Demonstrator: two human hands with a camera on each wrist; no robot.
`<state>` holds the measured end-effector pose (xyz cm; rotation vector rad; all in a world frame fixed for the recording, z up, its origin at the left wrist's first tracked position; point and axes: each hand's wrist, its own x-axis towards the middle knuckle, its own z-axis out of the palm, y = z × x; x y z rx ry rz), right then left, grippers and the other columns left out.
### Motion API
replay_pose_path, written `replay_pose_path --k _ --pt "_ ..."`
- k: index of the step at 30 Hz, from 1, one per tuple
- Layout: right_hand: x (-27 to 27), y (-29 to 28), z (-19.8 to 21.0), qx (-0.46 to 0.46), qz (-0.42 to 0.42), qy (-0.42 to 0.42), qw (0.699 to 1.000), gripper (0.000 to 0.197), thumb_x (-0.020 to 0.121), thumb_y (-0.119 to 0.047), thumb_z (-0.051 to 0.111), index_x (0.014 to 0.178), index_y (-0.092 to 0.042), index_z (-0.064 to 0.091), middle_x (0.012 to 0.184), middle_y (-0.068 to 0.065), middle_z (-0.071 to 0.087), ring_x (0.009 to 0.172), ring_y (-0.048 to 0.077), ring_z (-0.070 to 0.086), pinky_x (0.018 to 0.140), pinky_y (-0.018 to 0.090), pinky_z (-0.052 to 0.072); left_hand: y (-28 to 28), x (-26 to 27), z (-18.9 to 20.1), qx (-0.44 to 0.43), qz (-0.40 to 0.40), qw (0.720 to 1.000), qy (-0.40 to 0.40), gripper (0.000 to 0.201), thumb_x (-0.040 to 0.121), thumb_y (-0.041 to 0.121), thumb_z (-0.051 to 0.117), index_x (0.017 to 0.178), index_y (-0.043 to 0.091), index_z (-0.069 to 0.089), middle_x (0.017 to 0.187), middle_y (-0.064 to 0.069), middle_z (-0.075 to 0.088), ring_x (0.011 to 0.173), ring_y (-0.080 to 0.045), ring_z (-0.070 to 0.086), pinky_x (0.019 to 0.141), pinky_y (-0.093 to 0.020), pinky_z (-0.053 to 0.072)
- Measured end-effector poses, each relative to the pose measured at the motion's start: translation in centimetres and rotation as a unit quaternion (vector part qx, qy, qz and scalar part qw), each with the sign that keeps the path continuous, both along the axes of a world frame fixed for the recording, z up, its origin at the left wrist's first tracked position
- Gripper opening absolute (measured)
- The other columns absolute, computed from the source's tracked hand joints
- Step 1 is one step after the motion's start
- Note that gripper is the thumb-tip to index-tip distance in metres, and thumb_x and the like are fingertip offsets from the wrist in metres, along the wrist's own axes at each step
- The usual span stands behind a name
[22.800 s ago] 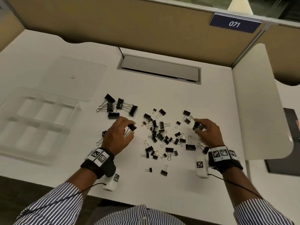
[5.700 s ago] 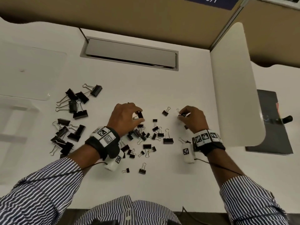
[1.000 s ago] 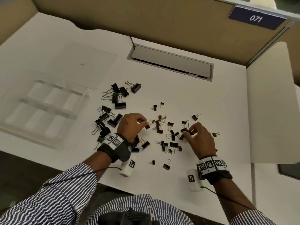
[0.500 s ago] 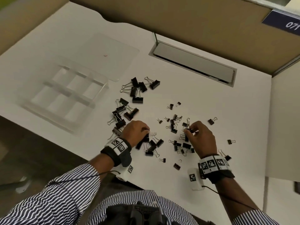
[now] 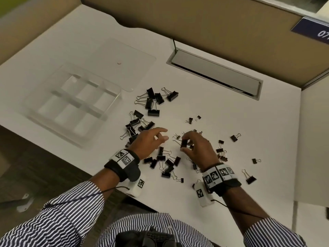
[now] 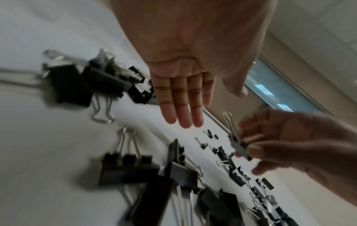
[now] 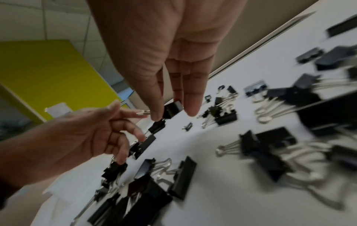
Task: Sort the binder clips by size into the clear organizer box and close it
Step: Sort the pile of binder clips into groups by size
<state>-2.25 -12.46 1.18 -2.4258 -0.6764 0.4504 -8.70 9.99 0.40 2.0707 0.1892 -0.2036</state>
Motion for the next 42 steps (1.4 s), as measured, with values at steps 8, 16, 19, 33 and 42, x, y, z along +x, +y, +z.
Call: replay_pose_path --k 8,16,19,33,42 --pt "-0.1 4.2 0.0 -0.013 0.077 -0.043 0.996 0.038 0.085 -0.024 0.073 0.115 -0.027 0.051 0.108 -0.007 0.055 0.088 0.015 0.061 0.073 0.034 0.054 -0.6 1.1 0.3 -0.053 0.011 0.998 -0.013 0.019 0.095 0.014 0.06 0.112 0.018 0.068 0.084 0.0 0.072 0.065 -0.013 0.069 0.068 -0.032 0.06" --pt "1.5 2.9 -0.2 -0.006 0.02 -0.061 0.998 0.042 0.091 -0.034 0.063 0.131 -0.032 0.049 0.128 -0.01 0.053 0.108 0.01 0.054 0.083 0.028 0.051 5.2 3.4 -0.3 0.159 0.159 0.974 -0.017 0.015 0.091 0.015 0.063 0.1 0.021 0.073 0.093 0.005 0.069 0.083 -0.013 0.065 0.076 -0.029 0.056" --pt "2.3 0.6 -0.7 -0.009 -0.029 -0.058 0.998 0.039 0.092 -0.031 0.062 0.129 -0.031 0.052 0.128 -0.009 0.054 0.113 0.013 0.053 0.086 0.032 0.052 7.6 3.9 -1.2 0.25 0.157 0.955 -0.01 0.012 0.088 0.02 0.065 0.095 0.027 0.072 0.095 -0.002 0.07 0.086 -0.018 0.061 0.072 -0.033 0.053" --pt "1.9 -15.4 -2.1 0.027 -0.277 -0.064 0.958 0.034 0.09 -0.02 0.067 0.123 -0.026 0.057 0.121 -0.005 0.059 0.101 0.013 0.059 0.081 0.043 0.056 -3.8 6.5 -3.2 0.258 -0.152 0.942 -0.154 0.05 0.086 0.038 0.059 0.131 0.018 0.057 0.134 -0.002 0.056 0.127 -0.021 0.047 0.107 -0.039 0.038" --pt "-1.8 -17.5 -2.7 0.0 -0.303 -0.041 0.952 0.025 0.09 -0.022 0.064 0.113 -0.031 0.061 0.105 -0.013 0.06 0.082 0.006 0.058 0.072 0.026 0.051 -9.8 7.1 -3.2 0.237 -0.232 0.93 -0.159 0.043 0.07 0.017 0.083 0.11 0.018 0.067 0.108 -0.003 0.061 0.092 -0.026 0.058 0.076 -0.038 0.05"
